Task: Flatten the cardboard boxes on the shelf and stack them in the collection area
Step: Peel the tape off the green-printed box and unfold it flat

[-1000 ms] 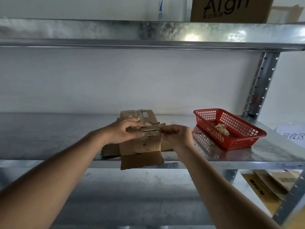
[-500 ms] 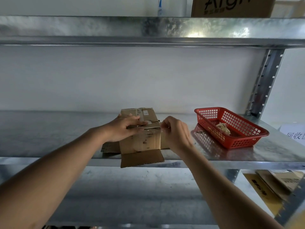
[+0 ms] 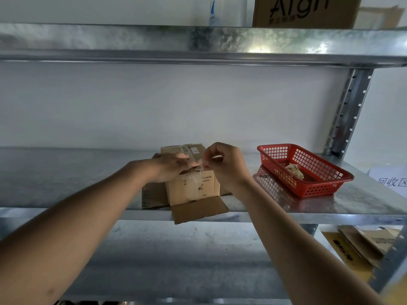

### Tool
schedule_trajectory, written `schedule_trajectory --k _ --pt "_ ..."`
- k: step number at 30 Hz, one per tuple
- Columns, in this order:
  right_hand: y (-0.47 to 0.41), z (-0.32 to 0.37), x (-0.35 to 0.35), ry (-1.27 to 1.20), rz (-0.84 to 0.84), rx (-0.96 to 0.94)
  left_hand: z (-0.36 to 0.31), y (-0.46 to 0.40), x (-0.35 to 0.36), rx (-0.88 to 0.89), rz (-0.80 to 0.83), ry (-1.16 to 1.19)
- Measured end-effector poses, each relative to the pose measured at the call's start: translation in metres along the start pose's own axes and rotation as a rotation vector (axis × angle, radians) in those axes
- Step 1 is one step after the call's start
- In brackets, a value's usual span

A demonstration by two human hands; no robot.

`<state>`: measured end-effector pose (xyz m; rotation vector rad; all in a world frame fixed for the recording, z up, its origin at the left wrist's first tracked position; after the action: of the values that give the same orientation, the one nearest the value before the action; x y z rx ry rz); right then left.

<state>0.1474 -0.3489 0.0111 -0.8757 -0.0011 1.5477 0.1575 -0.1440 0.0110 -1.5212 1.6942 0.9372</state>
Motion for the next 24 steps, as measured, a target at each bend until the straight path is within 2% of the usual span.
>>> schedule_trajectory --k 3,6,10,14,18,24 --pt "0.003 -0.003 0.003 -0.23 0.072 0.025 -0.008 0.004 -0.007 0.002 0.003 -0.083" --pt "0.005 -0.015 -0.002 -0.349 -0.014 0.088 -0.011 0.007 -0.006 0.066 0.064 -0.215" --pt "0.005 -0.03 -0.008 -0.168 -0.084 0.227 -0.017 0.006 -0.01 0.067 0.095 -0.299" --pt "0.008 -0.034 -0.002 0.161 -0.115 0.17 -0.023 0.005 -0.008 0.14 0.091 -0.405" --pt "0.006 -0.028 0.003 0.231 -0.131 0.058 -0.024 0.003 -0.004 0.16 0.043 -0.47" --pt "-0.002 -0.032 0.002 0.293 -0.204 0.036 -0.026 -0.001 0.005 0.196 -0.082 -0.516"
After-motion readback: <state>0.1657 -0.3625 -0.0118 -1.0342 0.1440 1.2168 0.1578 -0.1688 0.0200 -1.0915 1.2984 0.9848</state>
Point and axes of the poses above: each hand's wrist, its own y-axis away from the middle knuckle, its own x-axis out of the palm, z = x × y, the point moved 2 cm from there along -y, towards the middle knuckle, and after that the axes turned 13 degrees about y, right-handed, at the moved point
